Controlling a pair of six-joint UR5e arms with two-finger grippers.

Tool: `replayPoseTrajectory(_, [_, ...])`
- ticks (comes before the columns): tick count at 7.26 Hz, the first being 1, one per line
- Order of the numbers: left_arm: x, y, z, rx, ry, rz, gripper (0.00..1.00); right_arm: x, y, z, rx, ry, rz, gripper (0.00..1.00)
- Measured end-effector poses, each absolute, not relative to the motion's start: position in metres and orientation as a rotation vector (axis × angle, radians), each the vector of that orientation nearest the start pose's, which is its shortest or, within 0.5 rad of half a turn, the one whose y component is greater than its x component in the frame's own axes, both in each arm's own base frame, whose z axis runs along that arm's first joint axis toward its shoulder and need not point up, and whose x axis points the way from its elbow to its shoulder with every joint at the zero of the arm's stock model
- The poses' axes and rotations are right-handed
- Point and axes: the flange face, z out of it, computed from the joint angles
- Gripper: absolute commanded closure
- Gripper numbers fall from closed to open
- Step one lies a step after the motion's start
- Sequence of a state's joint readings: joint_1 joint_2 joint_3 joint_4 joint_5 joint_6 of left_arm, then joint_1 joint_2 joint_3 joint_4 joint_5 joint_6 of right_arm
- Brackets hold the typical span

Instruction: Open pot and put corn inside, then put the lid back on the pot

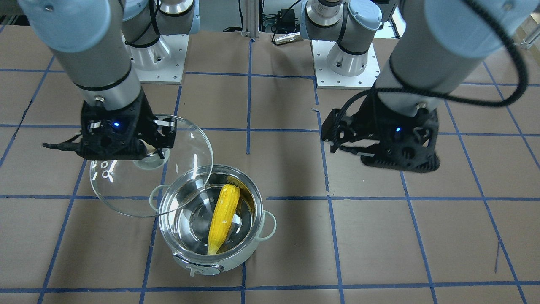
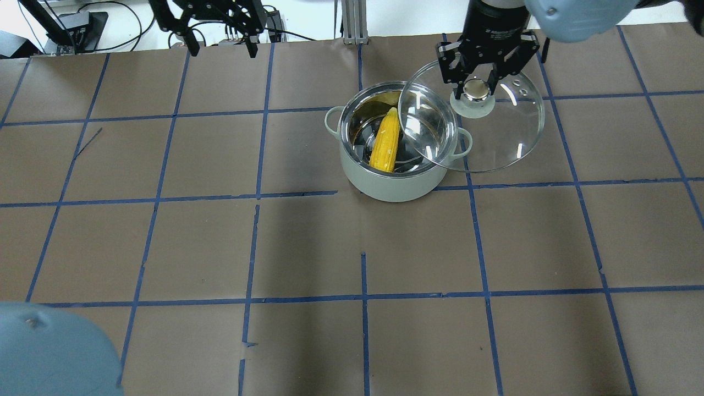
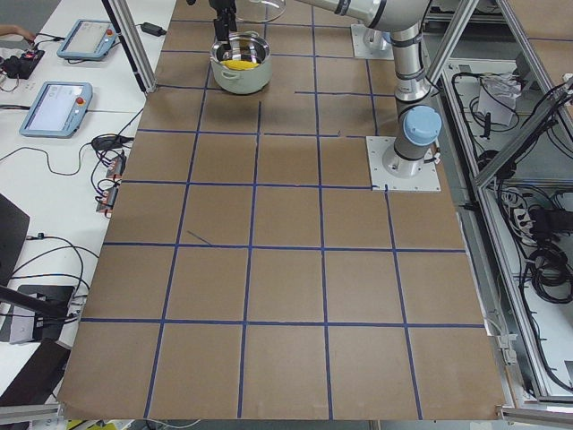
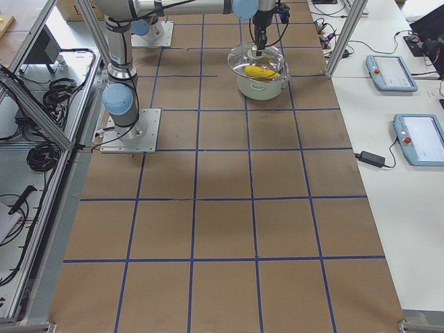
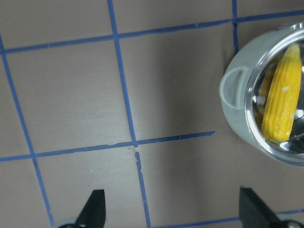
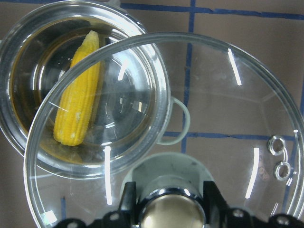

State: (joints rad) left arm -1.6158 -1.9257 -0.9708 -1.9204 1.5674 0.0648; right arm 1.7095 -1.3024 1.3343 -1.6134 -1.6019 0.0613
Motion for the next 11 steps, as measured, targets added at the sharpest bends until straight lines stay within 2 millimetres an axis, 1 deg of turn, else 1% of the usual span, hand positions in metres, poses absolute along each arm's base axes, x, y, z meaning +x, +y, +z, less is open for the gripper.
replayPoseTrajectory(1, [-0.136, -0.583, 0.563, 0.14, 3.143, 0.18, 0.0, 0.236, -0.591, 0.448, -0.162, 3.166, -0.028, 0.68])
replayPoseTrajectory(2, [-0.122, -0.561, 0.567, 0.11, 3.148, 0.17, 0.0, 0.254, -0.602, 0.435, -0.194, 3.163, -0.028, 0.68])
replayPoseTrajectory(3, [-0.117, -0.544, 0.559, 0.095, 3.148, 0.142, 0.0, 0.268, -0.613, 0.422, -0.222, 3.158, -0.017, 0.68])
replayPoseTrajectory(4, [-0.116, -0.532, 0.544, 0.083, 3.148, 0.11, 0.0, 0.279, -0.622, 0.41, -0.242, 3.152, -0.002, 0.68])
replayPoseTrajectory(5, [-0.116, -0.521, 0.532, 0.068, 3.147, 0.051, 0.0, 0.286, -0.628, 0.398, -0.253, 3.148, 0.008, 0.68])
replayPoseTrajectory(7, [-0.114, -0.512, 0.519, 0.05, 3.126, -0.038, 0.0, 0.293, -0.636, 0.38, -0.263, 3.128, 0.031, 0.68])
replayPoseTrajectory(9, [-0.105, -0.512, 0.515, 0.036, 3.101, -0.046, 0.0, 0.297, -0.641, 0.366, -0.271, 3.115, 0.039, 0.68])
replayPoseTrajectory(11, [-0.098, -0.514, 0.513, 0.018, 3.103, -0.037, 0.0, 0.299, -0.645, 0.359, -0.278, 3.113, 0.039, 0.68])
